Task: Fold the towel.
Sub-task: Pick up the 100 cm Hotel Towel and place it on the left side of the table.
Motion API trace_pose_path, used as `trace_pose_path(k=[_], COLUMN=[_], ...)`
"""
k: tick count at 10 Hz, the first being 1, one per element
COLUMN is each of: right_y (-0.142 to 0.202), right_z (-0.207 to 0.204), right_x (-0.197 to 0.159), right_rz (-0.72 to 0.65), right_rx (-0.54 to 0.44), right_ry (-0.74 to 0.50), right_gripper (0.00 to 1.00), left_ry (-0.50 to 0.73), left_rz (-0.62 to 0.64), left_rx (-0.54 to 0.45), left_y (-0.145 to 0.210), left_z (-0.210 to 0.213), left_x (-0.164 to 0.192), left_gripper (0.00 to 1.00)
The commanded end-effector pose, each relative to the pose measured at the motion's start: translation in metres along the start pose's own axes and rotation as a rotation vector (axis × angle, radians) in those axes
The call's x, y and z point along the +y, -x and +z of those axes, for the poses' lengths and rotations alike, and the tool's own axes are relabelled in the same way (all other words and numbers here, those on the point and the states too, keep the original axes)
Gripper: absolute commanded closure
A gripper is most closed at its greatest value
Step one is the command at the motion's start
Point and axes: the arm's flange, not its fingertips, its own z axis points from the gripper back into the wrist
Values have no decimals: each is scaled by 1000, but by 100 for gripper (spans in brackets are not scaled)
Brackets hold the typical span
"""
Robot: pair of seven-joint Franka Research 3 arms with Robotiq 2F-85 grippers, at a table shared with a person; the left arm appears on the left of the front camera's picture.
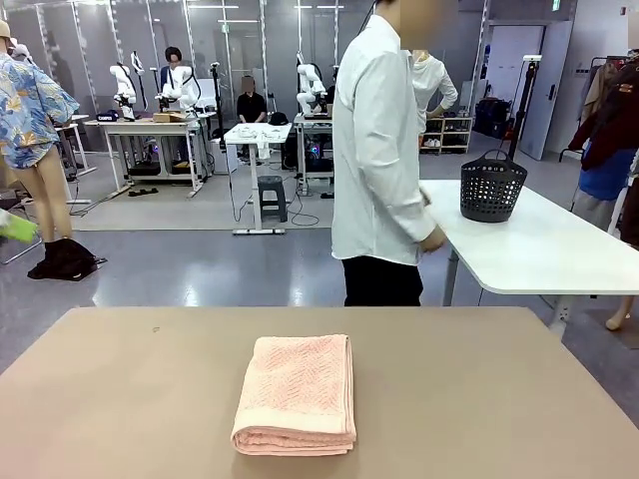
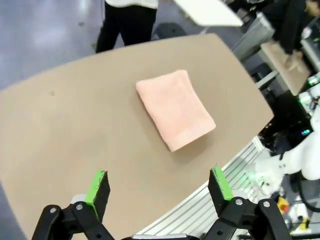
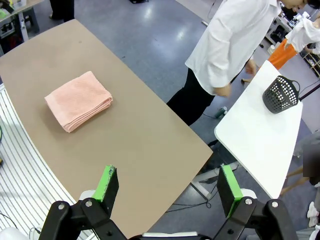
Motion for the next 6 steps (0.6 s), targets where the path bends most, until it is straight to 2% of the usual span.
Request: trace_pose_path(k=[1,3,6], right_y=[1,1,1], right_z=[0,0,0], right_x=[0,0,0], right_rz=[-4,-4,-4], right_rx=[0,0,0], right_ry=[1,1,1], right_gripper=[0,0,0], left_ry=[4,2,45], left_rz=[96,161,252], left_rx=[-42,36,141], left_y=[-1,13,37], left_z=[-42,-109,-184], left_x=[-3,2,3], left_gripper=[0,0,0])
